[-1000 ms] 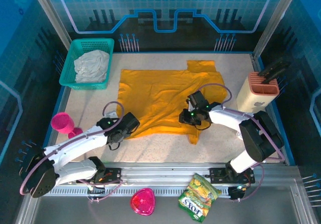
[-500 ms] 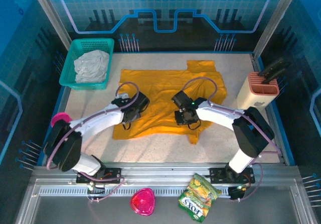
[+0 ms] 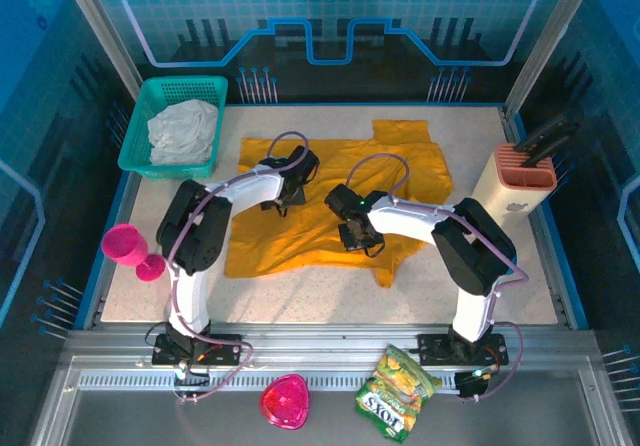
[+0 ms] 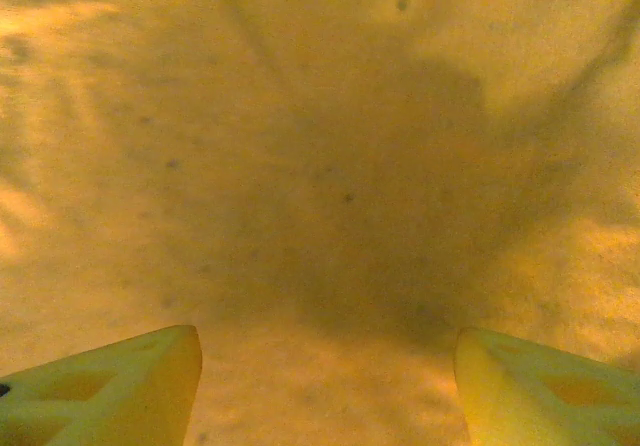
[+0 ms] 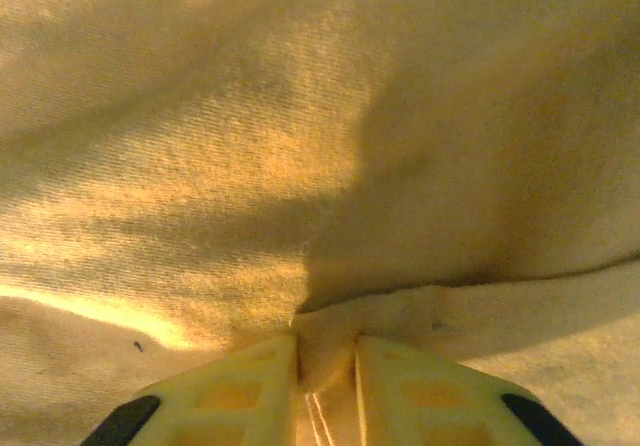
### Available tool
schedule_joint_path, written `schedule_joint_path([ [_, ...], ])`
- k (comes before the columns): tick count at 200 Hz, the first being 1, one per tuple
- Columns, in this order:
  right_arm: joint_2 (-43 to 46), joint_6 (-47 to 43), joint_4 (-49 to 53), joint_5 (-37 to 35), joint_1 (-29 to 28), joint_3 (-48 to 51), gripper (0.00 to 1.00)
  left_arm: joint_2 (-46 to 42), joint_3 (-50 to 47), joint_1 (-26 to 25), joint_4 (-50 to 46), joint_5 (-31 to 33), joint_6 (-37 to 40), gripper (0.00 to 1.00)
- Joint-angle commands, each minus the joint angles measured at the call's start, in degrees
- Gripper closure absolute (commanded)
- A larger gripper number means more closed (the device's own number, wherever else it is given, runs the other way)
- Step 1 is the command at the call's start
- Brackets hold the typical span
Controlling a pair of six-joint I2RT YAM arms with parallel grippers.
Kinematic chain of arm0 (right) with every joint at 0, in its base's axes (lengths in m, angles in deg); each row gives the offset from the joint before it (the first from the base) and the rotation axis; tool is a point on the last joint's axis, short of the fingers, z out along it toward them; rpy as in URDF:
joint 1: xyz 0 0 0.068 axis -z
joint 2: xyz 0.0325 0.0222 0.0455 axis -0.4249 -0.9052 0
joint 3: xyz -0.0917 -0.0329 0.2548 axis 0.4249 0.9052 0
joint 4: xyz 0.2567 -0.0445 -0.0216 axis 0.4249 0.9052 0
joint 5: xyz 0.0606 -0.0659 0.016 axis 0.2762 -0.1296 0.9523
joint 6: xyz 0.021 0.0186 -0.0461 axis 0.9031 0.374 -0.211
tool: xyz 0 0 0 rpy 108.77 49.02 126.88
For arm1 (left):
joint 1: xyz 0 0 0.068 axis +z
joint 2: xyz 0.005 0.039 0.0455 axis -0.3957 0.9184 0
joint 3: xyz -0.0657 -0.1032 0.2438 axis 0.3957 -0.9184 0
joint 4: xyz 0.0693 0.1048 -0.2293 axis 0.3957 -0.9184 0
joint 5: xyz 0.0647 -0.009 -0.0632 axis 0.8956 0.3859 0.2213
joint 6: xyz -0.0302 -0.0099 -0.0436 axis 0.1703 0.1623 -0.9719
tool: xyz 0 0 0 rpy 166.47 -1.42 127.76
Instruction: Fold and stack the t-shirts
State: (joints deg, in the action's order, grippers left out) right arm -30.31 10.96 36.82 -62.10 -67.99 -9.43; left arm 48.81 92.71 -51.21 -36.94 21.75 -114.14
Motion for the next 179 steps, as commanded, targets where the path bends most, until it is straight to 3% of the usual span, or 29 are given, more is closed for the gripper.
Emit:
schedule_joint_path([
  [1, 0.1, 0.8, 2.5, -3.0, -0.9, -0.7, 0.88, 4.4, 4.1, 1.2, -2.2, -2.1, 2.5, 0.33],
  [32, 3.0, 1.8, 3.6, -5.9, -0.7, 0.5, 1.00, 9.6, 9.0, 3.1, -4.3, -3.8, 3.2, 0.37],
  [84, 16.0, 5.5, 6.2, -9.5, 0.6, 7.2, 1.00, 13.9, 15.0, 5.7, -7.6, -4.1, 5.4, 0.40],
  [132, 37.1, 12.5, 16.1, -11.7, 5.0, 19.8, 1.00, 15.1, 17.1, 8.0, -8.7, -4.6, 6.6, 0.41],
  [179, 63.8, 28.7, 27.3, -7.9, 6.4, 34.2, 1.00, 13.8, 15.7, 10.0, -7.4, -4.8, 6.4, 0.41],
])
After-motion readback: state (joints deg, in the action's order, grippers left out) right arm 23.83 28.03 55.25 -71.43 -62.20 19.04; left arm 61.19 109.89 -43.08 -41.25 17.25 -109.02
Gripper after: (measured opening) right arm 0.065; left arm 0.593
